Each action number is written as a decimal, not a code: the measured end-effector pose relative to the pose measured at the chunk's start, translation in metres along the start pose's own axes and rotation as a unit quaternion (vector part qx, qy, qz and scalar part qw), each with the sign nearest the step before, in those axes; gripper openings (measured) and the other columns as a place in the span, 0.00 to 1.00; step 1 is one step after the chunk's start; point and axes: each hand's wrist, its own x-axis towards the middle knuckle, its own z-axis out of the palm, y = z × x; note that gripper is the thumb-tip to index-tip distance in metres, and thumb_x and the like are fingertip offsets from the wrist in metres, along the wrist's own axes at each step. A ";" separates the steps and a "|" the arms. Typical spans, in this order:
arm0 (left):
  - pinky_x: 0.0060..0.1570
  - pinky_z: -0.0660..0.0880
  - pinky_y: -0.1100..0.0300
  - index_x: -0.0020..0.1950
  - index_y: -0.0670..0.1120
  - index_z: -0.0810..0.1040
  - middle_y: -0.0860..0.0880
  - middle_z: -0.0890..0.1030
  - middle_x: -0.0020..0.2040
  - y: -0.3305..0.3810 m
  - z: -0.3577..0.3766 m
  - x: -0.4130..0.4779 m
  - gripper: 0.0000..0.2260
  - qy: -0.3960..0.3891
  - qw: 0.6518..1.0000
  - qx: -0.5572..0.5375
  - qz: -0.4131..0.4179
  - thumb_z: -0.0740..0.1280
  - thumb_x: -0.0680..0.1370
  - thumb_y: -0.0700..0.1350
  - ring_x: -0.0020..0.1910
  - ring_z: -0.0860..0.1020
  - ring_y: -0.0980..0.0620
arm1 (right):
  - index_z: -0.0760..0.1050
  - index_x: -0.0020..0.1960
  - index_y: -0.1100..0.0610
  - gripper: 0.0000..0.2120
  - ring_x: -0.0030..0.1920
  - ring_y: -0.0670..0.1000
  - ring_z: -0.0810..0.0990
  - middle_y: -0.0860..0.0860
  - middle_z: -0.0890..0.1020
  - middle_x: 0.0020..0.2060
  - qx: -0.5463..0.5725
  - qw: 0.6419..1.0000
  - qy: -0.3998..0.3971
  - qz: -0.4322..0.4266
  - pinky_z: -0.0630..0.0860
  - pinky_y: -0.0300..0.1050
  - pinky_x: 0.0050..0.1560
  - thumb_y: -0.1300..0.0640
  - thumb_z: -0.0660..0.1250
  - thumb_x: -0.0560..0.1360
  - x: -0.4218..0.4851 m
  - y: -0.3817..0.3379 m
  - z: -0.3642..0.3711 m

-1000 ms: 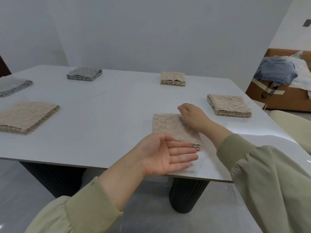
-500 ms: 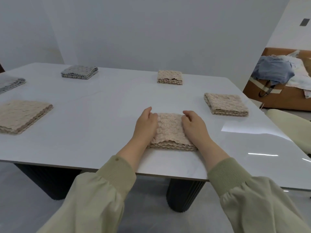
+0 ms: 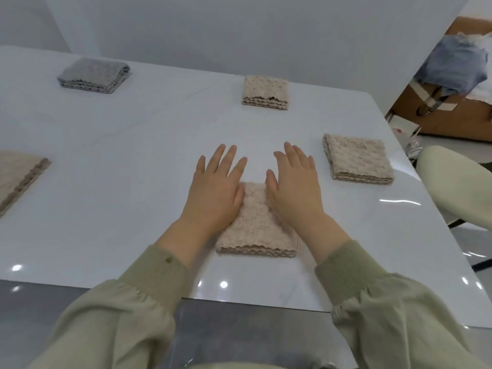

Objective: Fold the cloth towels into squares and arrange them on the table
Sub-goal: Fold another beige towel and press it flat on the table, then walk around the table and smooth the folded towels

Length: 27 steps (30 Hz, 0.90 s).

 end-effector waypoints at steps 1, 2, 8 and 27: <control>0.70 0.56 0.40 0.74 0.44 0.63 0.42 0.60 0.75 0.004 -0.005 -0.001 0.22 -0.011 1.000 -0.001 -0.015 0.54 0.80 0.49 0.75 0.56 0.42 | 0.68 0.68 0.62 0.22 0.72 0.61 0.62 0.61 0.65 0.72 -0.001 1.000 -0.012 0.000 0.56 0.60 0.71 0.52 0.53 0.79 0.000 -0.002 -0.006; 0.70 0.56 0.40 0.75 0.45 0.62 0.42 0.59 0.76 0.007 -0.011 -0.002 0.23 -0.024 0.999 -0.005 -0.029 0.53 0.80 0.50 0.75 0.55 0.42 | 0.69 0.67 0.63 0.22 0.71 0.62 0.64 0.62 0.66 0.71 0.000 1.000 -0.027 0.001 0.58 0.62 0.70 0.52 0.52 0.79 -0.001 -0.003 -0.012; 0.72 0.48 0.42 0.77 0.47 0.55 0.43 0.51 0.78 0.027 -0.052 -0.002 0.25 -0.070 0.993 -0.045 -0.080 0.56 0.80 0.48 0.77 0.48 0.43 | 0.65 0.70 0.62 0.22 0.74 0.59 0.59 0.60 0.63 0.73 0.008 0.994 -0.106 0.008 0.53 0.61 0.72 0.53 0.56 0.80 -0.010 -0.005 -0.048; 0.69 0.56 0.39 0.75 0.44 0.61 0.41 0.59 0.76 -0.032 -0.057 -0.048 0.26 -0.005 0.977 -0.028 -0.213 0.62 0.78 0.44 0.75 0.56 0.41 | 0.56 0.75 0.58 0.25 0.76 0.56 0.49 0.57 0.54 0.76 0.015 0.983 -0.168 -0.071 0.43 0.57 0.74 0.50 0.51 0.81 0.022 -0.083 -0.030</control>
